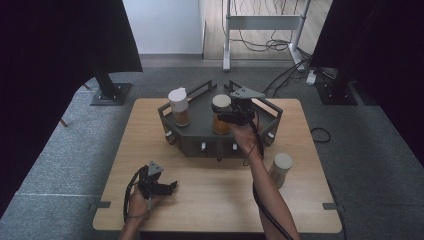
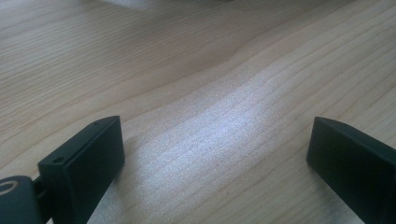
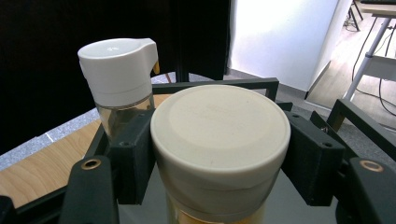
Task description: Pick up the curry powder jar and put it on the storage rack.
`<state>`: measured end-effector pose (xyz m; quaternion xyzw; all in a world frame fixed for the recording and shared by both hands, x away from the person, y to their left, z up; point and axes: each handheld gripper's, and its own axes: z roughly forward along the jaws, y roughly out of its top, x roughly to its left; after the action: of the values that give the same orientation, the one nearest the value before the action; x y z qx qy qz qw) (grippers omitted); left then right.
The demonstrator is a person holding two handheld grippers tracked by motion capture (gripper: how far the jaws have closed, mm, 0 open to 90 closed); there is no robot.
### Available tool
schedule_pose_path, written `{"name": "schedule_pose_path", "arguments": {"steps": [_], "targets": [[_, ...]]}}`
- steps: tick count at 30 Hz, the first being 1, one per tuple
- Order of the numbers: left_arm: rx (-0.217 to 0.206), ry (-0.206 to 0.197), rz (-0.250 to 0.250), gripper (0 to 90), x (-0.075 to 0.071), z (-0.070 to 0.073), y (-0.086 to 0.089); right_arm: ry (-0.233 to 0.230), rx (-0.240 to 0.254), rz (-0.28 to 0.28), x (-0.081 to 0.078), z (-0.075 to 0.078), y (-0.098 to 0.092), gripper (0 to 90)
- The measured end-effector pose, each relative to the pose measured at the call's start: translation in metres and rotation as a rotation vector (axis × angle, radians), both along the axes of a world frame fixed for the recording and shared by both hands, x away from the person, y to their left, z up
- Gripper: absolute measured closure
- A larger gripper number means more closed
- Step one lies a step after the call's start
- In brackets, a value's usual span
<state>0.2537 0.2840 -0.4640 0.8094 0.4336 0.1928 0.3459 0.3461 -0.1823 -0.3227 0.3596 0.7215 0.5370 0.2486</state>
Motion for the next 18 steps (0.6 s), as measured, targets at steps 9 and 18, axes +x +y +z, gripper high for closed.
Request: {"name": "schedule_pose_path", "arguments": {"steps": [9, 18], "targets": [[0.000, 0.000, 0.000, 3.6, 0.0000, 0.0000, 0.0001, -0.014, 0.009, -0.002, -0.0014, -0.0043, 0.0008, 29.7], [0.000, 0.000, 0.000, 3.6, 0.0000, 0.0000, 0.0000, -0.033, -0.024, -0.012, -0.0036, 0.0009, 0.0043, 18.6]]}}
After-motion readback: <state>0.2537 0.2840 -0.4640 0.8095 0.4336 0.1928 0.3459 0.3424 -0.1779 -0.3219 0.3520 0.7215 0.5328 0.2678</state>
